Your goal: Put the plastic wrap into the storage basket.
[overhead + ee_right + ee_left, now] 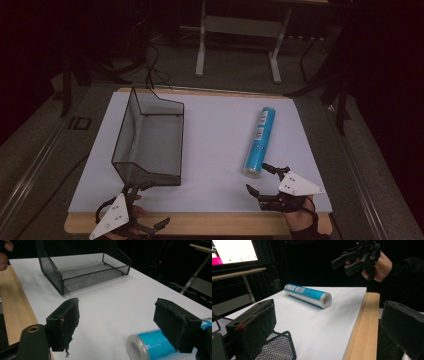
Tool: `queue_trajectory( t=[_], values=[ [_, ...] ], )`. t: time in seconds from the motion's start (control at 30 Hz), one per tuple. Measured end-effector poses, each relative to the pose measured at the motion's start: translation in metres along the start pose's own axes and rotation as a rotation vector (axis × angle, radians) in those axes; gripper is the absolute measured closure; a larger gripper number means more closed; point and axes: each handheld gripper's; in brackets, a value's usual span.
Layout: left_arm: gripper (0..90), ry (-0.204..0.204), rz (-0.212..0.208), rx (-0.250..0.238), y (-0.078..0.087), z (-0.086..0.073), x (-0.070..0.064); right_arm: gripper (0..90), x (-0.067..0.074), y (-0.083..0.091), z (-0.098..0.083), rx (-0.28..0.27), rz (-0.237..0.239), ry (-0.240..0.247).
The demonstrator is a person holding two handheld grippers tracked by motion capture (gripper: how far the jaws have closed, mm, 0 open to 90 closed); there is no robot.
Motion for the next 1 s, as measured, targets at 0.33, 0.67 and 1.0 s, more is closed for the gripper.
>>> queue_trajectory(
  t=[0.33,0.67,1.0],
  values=[
    [0.7,0.007,0.012,0.001,-0.002,0.001,-0.001,20.9,-0.004,-0.005,-0.005,0.044,-0.001,-0.02],
    [0.7,0.01,0.02,0.003,0.0,0.0,-0.001,19.9,-0.014,0.0,0.022,0.034,-0.008,-0.019],
    [0.7,0.012,0.009,0.008,0.0,0.0,-0.002,19.1,-0.051,-0.014,0.054,0.075,-0.101,-0.017]
  ],
)
Point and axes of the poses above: each handheld gripper's, and its own axes: y roughly backward along the jaws, z roughly out of its top, x roughly to its left, and after that the axes turned 13 degrees about y, right-handed
